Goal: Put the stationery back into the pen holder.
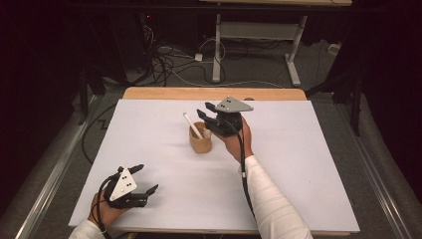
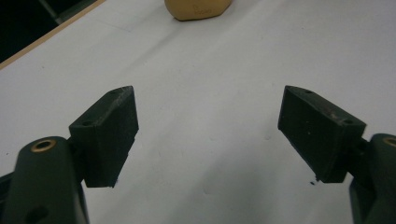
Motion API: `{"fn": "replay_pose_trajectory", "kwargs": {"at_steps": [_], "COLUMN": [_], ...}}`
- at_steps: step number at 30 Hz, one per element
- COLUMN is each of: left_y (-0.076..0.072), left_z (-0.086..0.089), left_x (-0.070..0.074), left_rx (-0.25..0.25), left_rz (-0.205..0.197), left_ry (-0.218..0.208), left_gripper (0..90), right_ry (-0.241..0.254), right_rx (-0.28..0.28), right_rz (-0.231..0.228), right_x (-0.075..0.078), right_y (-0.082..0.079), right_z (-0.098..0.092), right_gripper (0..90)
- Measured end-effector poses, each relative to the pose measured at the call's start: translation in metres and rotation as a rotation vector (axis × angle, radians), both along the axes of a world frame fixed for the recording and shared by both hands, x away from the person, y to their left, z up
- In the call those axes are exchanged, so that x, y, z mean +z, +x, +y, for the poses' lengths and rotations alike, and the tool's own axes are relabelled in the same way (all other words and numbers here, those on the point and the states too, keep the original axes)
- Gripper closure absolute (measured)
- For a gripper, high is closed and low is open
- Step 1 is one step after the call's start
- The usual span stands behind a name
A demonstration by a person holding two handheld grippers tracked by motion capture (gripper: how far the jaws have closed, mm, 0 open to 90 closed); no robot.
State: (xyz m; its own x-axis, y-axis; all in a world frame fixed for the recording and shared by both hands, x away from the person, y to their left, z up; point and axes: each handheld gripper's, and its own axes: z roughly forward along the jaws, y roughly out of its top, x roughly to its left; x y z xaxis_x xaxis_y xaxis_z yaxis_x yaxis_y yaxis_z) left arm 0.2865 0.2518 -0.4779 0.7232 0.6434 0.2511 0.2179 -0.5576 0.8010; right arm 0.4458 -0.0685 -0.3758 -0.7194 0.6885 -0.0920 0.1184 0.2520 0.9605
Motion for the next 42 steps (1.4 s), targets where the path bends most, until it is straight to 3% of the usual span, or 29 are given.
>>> {"fn": "replay_pose_trajectory", "kwargs": {"at_steps": [8, 13, 19, 22, 31, 42], "left_y": [-0.001, 0.0, 0.0, 0.0, 0.0, -0.001], "left_z": [-0.001, 0.0, 0.0, -0.001, -0.002, -0.004], "left_x": [0.001, 0.001, 0.001, 0.001, 0.0, 0.0], "left_rx": [-0.002, -0.001, 0.001, 0.0, -0.001, -0.001], "left_rz": [-0.004, -0.002, -0.006, -0.005, -0.003, -0.004], "left_ry": [0.002, 0.003, 0.003, 0.003, 0.008, 0.015], "left_gripper": [19.3, 19.3, 19.3, 19.2, 19.3, 19.2], "right_ry": [-0.023, -0.03, -0.048, -0.039, -0.078, -0.104], "right_rx": [-0.023, -0.05, -0.066, -0.073, -0.094, -0.124], "right_rz": [-0.041, -0.054, -0.077, -0.078, -0.106, -0.082], "right_x": [0.008, 0.013, 0.017, 0.02, 0.023, 0.012], "right_y": [-0.007, -0.011, -0.015, -0.018, -0.034, -0.053], "right_z": [-0.006, -0.008, -0.014, -0.02, -0.035, -0.06], "right_gripper": [47.7, 33.9, 24.7, 23.2, 21.5, 17.5]}}
